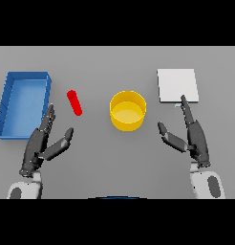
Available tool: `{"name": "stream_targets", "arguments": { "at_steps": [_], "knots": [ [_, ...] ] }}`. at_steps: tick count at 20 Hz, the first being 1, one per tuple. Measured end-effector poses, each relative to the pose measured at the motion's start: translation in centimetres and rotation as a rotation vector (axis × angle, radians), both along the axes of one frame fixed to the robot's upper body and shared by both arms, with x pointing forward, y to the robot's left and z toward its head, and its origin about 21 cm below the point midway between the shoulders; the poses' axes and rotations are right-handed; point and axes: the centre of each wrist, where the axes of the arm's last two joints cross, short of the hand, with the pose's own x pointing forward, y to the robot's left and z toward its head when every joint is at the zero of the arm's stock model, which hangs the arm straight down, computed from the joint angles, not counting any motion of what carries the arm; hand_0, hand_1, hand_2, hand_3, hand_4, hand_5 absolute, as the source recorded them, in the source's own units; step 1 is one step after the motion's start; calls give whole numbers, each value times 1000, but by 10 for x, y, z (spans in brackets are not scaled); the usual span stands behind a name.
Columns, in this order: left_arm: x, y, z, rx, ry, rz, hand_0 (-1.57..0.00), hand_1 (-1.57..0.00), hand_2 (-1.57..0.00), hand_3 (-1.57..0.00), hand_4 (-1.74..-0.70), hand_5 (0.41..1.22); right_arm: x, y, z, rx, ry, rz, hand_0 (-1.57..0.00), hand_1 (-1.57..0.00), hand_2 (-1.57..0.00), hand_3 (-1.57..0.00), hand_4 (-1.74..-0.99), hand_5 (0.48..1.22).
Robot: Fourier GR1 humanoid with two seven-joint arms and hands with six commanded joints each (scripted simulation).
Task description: Pick up the red beaker and tilt it to pour out 1 green nut into yellow bowl. Pick up the yellow bowl and place it on the metallic measuring scale.
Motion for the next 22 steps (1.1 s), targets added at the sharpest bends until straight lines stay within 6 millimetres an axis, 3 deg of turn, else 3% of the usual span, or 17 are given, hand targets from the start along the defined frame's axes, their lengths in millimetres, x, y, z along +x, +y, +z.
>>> {"name": "stream_targets", "arguments": {
  "at_steps": [5,8,13,22],
  "knots": [
    [26,-8,-13,5,77,-13,1,1,1,1,-1158,645,2,-2,5,55,11,24,1,1,1,1,-1197,627],
    [46,-1,-27,8,94,-9,1,1,1,1,-1178,648,2,-4,5,71,4,32,1,1,1,1,-1219,626],
    [85,-6,-32,32,84,-32,1,1,1,1,-1183,637,-1,-7,3,76,10,34,1,1,1,1,-1227,625],
    [123,-19,-34,88,83,-44,1,1,1,1,-1199,669,-1,-5,5,84,16,33,1,1,1,1,-1234,635]
  ]
}}
